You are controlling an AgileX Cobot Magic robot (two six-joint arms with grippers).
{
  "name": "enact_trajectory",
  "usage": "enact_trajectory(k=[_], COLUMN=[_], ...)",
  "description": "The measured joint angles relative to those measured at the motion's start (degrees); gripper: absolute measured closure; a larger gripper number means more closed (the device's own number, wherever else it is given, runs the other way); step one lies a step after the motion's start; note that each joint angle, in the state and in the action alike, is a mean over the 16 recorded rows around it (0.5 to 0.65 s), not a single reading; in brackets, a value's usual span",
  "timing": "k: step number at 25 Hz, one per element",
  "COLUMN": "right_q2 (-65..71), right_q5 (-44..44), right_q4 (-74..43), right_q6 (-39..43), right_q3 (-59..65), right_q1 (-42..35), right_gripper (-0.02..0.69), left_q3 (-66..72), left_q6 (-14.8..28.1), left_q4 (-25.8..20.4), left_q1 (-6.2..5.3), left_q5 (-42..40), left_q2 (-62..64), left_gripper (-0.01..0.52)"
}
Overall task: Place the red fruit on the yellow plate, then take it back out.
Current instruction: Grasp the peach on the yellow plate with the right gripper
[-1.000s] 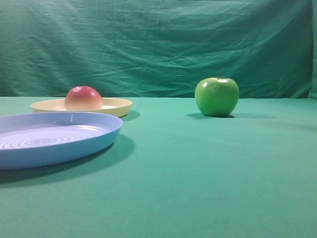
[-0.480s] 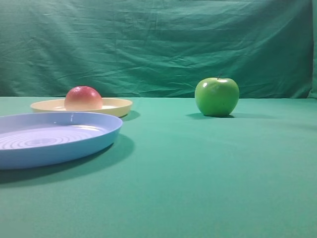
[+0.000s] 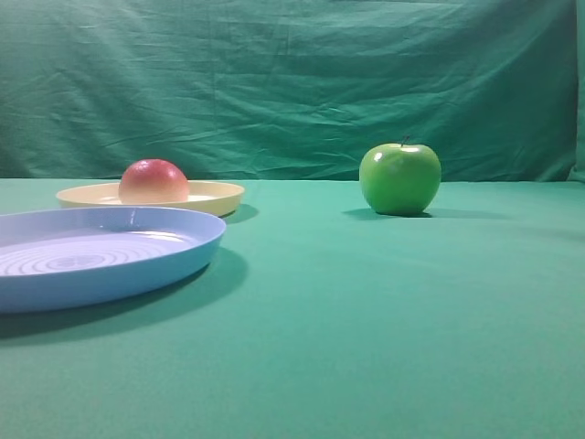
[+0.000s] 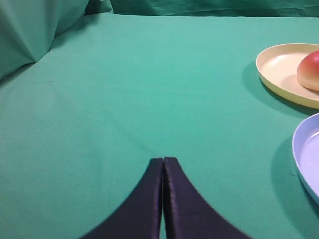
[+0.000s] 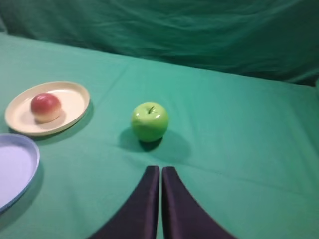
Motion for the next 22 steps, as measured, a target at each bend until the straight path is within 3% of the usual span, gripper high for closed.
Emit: enact_trajectory(k=[10,22], right_q2=[-13.5,-22.1], right_q5=[-11.7,-14.1], right_q4=[-0.2,-0.2], right_q6=[0.5,2.2], right_q3=[18.7,32.2], right_q1=[-9.5,-11.6], right_gripper=[0.665,0.665], left_q3=[0.0,0.0], left_q6=[0.1,0.1], left_q4=[0.0,0.0], left_q1=[0.0,0.0], left_q5=[0.0,0.0], left_q2=[0.0,0.0], left_gripper=[0.514,0.514])
